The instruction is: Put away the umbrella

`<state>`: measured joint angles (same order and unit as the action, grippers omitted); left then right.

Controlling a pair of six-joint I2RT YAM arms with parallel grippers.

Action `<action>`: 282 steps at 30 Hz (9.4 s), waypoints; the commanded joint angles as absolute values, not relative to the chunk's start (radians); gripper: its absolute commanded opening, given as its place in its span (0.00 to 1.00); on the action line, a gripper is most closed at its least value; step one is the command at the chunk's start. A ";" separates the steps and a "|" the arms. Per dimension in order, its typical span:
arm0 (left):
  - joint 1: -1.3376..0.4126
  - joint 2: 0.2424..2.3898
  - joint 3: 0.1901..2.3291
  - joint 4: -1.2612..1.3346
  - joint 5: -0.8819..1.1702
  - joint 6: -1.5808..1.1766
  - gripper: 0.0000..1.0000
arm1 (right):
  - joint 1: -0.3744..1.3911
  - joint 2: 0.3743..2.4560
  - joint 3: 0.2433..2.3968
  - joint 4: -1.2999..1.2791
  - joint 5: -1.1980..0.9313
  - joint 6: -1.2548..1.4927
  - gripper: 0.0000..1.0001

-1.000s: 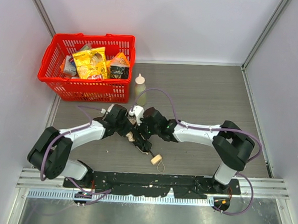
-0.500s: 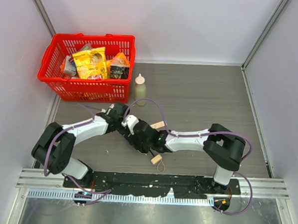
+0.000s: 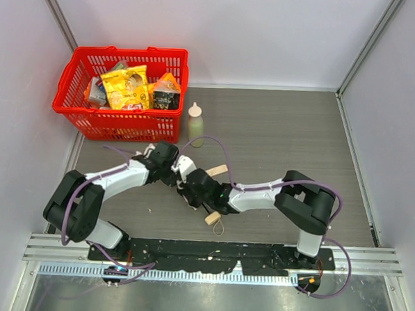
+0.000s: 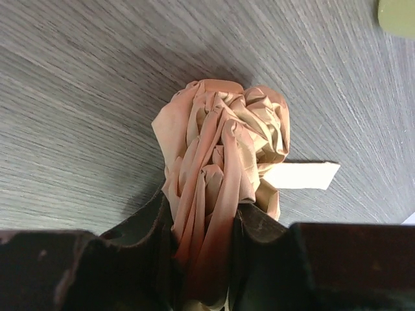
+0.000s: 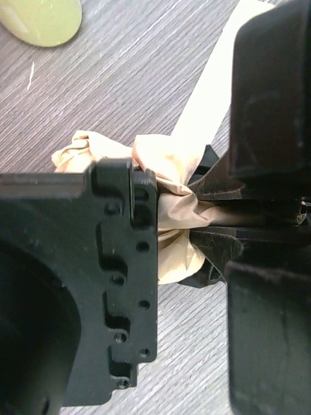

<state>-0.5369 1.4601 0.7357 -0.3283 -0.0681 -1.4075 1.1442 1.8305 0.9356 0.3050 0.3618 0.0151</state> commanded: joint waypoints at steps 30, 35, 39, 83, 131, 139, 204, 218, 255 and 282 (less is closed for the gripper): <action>-0.566 1.445 0.465 -0.050 -0.029 -1.282 0.00 | 0.840 1.794 0.865 0.175 -0.424 0.229 0.33; -0.565 1.425 0.503 -0.162 -0.034 -1.348 0.00 | 0.906 1.687 0.880 0.127 -0.358 0.270 0.57; -0.566 1.407 0.549 -0.265 -0.051 -1.394 0.00 | 0.980 1.684 0.885 0.100 -0.200 0.261 0.71; -0.561 1.302 0.569 -0.166 -0.038 -1.227 0.88 | 0.907 1.881 0.735 0.336 -0.245 0.193 0.01; -0.618 1.434 0.549 -0.262 -0.005 -1.457 0.00 | 1.108 1.735 0.876 0.095 0.032 0.301 0.68; -0.617 1.422 0.555 -0.282 0.034 -1.470 0.00 | 1.079 1.718 0.752 0.152 0.064 0.262 0.77; -0.618 1.396 0.537 -0.331 0.028 -1.568 0.00 | 1.074 1.423 0.917 -0.094 0.121 0.576 0.51; -0.620 1.401 0.558 -0.331 0.043 -1.568 0.00 | 1.101 1.492 0.877 0.084 0.143 0.675 0.64; -0.618 1.370 0.531 -0.301 0.078 -1.582 0.00 | 1.015 1.367 0.805 -0.057 -0.028 0.489 0.77; -0.618 1.347 0.548 -0.348 0.080 -1.588 0.00 | 1.068 1.805 0.841 0.299 0.195 0.198 0.55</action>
